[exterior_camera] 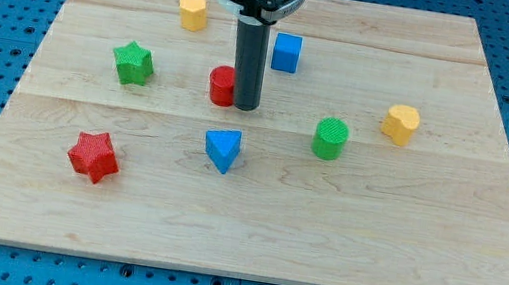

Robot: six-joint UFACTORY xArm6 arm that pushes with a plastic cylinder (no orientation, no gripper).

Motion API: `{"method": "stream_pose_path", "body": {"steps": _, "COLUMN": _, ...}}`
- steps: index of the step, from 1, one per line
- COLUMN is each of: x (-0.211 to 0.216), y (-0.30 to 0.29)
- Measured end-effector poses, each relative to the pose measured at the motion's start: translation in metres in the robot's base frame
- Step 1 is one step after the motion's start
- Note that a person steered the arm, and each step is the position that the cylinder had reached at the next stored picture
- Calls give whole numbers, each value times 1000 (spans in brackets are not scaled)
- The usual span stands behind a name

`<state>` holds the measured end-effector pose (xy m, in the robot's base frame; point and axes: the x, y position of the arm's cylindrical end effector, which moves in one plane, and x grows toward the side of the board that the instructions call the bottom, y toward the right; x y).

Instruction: Push red circle to the red star

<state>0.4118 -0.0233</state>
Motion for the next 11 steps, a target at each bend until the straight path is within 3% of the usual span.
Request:
{"method": "stream_pose_path", "body": {"steps": 2, "x": -7, "y": -24}}
{"method": "stream_pose_path", "body": {"steps": 3, "x": -25, "y": 19}}
{"method": "stream_pose_path", "body": {"steps": 4, "x": -64, "y": -13}}
{"method": "stream_pose_path", "body": {"steps": 7, "x": 12, "y": -43}}
{"method": "stream_pose_path", "body": {"steps": 9, "x": 0, "y": -110}}
{"method": "stream_pose_path", "body": {"steps": 11, "x": 54, "y": -140}}
